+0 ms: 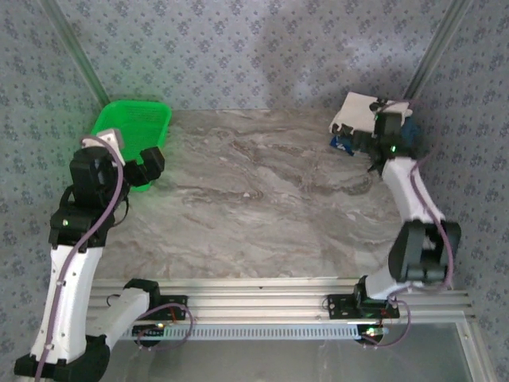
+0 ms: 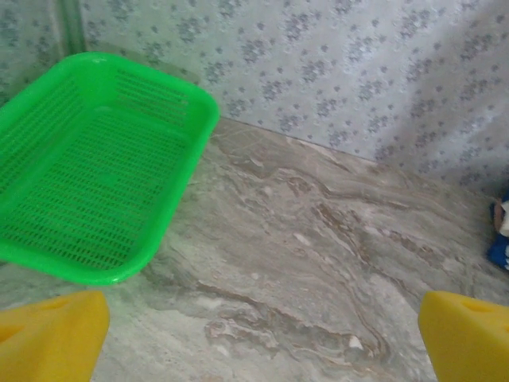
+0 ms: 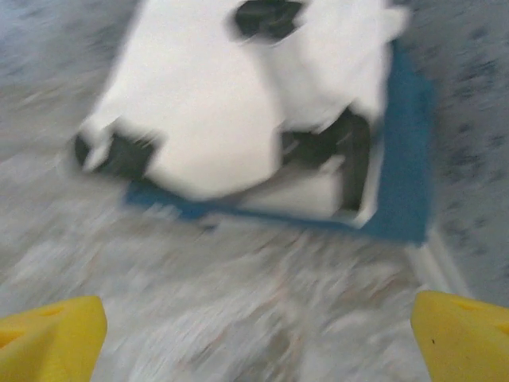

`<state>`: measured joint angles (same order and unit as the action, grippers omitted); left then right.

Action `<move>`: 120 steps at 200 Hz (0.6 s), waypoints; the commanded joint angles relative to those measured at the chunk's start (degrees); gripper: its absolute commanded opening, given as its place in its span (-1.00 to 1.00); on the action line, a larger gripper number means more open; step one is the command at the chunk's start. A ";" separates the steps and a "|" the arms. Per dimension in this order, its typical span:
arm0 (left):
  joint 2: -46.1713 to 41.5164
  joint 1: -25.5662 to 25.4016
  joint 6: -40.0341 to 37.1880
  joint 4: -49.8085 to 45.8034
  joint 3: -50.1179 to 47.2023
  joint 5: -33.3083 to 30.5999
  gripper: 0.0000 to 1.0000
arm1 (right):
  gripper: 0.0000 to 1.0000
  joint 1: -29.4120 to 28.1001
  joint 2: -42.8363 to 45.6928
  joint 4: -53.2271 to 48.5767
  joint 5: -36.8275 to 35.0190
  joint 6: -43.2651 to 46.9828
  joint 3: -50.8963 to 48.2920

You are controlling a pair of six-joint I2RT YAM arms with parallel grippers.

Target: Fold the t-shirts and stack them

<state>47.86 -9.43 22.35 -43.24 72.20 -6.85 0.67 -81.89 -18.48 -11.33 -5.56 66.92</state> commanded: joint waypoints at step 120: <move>3.36 8.35 -11.47 60.83 -51.98 -15.42 0.99 | 1.00 5.12 8.19 57.68 6.57 -0.84 -47.71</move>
<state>48.64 -1.43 14.63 -2.92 23.16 -23.73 6.66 -69.34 24.10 -6.46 -6.13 19.31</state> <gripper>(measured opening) 0.996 0.999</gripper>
